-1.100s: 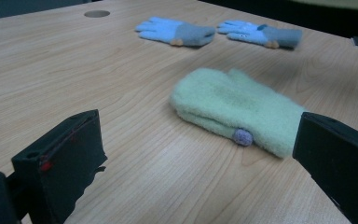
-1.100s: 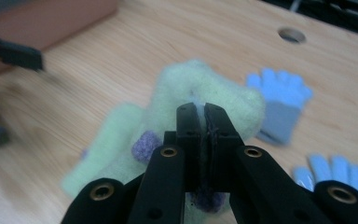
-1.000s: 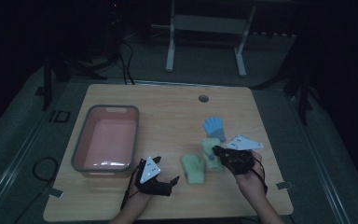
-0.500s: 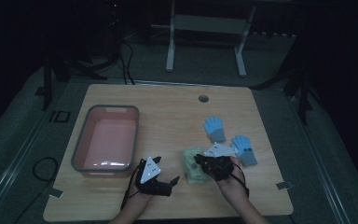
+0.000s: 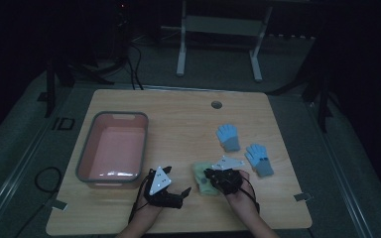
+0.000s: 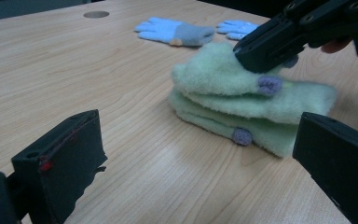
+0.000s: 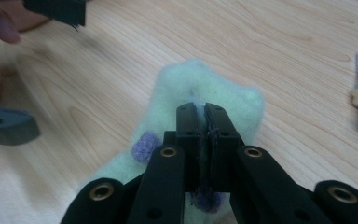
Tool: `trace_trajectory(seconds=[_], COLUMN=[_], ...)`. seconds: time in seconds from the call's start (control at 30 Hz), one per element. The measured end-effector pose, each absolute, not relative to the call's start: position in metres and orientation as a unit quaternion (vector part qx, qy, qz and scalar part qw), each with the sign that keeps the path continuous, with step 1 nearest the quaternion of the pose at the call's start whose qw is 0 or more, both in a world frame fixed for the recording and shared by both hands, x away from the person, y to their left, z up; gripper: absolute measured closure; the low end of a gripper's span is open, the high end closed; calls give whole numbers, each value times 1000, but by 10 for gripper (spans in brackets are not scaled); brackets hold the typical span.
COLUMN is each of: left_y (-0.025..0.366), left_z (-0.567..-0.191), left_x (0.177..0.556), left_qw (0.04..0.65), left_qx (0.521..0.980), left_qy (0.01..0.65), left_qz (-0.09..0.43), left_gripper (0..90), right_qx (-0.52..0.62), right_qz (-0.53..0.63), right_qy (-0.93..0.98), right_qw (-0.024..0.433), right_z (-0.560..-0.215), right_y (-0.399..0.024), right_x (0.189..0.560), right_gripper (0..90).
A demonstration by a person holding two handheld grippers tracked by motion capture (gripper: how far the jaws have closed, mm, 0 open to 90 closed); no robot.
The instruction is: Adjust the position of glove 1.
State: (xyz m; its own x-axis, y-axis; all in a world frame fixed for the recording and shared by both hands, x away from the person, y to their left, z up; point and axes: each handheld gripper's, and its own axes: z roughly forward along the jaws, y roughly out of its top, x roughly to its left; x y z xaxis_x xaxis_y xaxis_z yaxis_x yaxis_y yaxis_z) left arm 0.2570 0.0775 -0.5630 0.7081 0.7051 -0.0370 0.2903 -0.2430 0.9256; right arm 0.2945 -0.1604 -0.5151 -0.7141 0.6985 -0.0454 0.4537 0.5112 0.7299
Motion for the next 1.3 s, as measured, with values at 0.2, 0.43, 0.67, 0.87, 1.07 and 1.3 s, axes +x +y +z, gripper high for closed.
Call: trace_trajectory(seconds=[0.2,0.43,0.67,0.87,1.07,1.3], left_y=[78,77,76,69,61,50], left_z=[-563,-563,-563,-562,-551,-547], left_x=[257,257,257,252,248,243], left_qw=[521,520,522,504,498,499], left_qx=[764,764,761,784,807,830], left_qy=[325,325,324,276,267,203], left_qz=[199,202,205,234,168,144], left_gripper=[21,21,21,57,61,128], right_qx=[340,340,325,331,332,329], right_qz=[354,351,384,410,427,432], right_qy=[855,858,852,841,836,838], right_qw=[170,159,147,120,92,61], right_z=[-524,-532,-517,-502,-499,-497], right_y=[-162,-164,-170,-182,-193,-201], right_x=[296,299,297,307,320,333], right_gripper=[850,828,583,267,146,136])
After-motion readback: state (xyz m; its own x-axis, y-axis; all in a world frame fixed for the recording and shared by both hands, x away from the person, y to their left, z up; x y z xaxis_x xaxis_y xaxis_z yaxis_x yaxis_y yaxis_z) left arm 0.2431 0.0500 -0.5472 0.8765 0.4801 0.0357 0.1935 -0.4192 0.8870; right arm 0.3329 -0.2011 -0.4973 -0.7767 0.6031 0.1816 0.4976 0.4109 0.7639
